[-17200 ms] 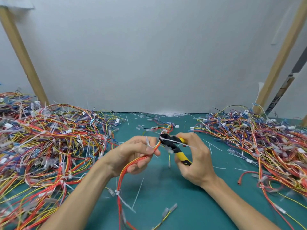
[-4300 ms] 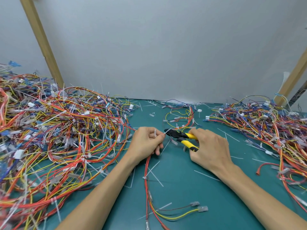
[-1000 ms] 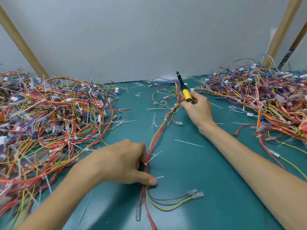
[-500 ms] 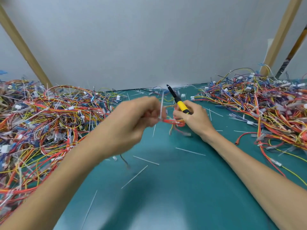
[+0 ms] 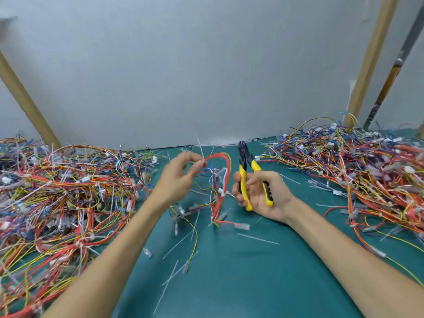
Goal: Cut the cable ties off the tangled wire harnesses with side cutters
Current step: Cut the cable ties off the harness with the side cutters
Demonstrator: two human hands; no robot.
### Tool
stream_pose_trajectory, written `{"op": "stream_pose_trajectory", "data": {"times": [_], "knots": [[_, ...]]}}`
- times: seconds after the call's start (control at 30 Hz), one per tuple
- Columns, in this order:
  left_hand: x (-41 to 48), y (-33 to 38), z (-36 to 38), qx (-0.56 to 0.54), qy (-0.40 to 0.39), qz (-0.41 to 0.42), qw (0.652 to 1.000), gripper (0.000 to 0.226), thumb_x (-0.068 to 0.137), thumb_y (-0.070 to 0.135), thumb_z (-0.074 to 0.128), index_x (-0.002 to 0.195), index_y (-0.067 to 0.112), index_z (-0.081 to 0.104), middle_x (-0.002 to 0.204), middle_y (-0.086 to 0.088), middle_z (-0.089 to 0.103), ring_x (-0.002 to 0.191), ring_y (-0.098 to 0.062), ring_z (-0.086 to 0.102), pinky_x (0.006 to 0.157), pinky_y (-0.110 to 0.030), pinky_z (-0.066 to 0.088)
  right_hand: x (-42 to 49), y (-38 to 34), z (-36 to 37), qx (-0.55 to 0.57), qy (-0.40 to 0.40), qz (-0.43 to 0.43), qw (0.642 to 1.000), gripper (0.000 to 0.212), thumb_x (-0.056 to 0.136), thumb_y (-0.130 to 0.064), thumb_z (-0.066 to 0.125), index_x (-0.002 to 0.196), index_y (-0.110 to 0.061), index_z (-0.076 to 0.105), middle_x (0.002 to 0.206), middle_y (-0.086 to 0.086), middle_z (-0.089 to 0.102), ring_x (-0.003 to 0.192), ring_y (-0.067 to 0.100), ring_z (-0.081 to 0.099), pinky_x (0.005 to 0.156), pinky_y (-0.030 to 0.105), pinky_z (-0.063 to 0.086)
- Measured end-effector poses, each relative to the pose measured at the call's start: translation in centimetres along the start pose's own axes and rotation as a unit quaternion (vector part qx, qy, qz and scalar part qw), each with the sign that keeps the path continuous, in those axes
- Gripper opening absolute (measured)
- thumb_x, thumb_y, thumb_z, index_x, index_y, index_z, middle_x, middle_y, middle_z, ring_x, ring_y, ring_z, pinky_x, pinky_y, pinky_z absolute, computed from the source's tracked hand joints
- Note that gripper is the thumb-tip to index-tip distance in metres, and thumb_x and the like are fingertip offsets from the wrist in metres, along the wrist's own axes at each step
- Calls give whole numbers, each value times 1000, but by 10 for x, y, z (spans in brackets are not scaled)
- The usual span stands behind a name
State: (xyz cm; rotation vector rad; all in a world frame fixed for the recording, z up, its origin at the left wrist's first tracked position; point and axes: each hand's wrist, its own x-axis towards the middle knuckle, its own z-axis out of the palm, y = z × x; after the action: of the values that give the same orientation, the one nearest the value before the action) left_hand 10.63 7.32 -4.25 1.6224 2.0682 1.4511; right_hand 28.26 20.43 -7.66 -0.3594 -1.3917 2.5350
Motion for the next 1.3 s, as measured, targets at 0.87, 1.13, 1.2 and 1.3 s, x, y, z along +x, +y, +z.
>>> {"op": "stream_pose_trajectory", "data": {"times": [0.87,1.13,1.2,1.3], "knots": [[-51,12,18,311,-57,122,941,26,101,38,36,99,28,60,86,9,68,89,-15,59,83,-36,42,11,-2,-7,57,128,-84,987,23,71,-8,47,93,-6,52,76,16,56,59,23,51,54,31,45],[-53,-18,23,22,-16,-30,999,24,100,20,49,88,22,70,59,10,51,56,-3,46,55,-15,31,12,1,-4,-63,81,-49,994,32,70,-13,56,100,-5,63,78,18,57,58,21,49,57,33,35],[-53,-18,20,-36,-4,-64,997,35,96,40,41,86,28,72,60,8,45,58,-5,41,57,-23,30,13,3,-1,-103,78,-56,990,34,71,-16,57,102,-5,64,79,20,58,58,22,52,56,31,37],[-52,-15,17,-69,36,-87,993,46,91,54,38,74,26,71,59,5,34,55,-10,35,56,-28,24,13,5,3,-117,80,-73,987,39,73,-18,58,107,0,63,80,21,57,60,24,53,53,30,42]]}}
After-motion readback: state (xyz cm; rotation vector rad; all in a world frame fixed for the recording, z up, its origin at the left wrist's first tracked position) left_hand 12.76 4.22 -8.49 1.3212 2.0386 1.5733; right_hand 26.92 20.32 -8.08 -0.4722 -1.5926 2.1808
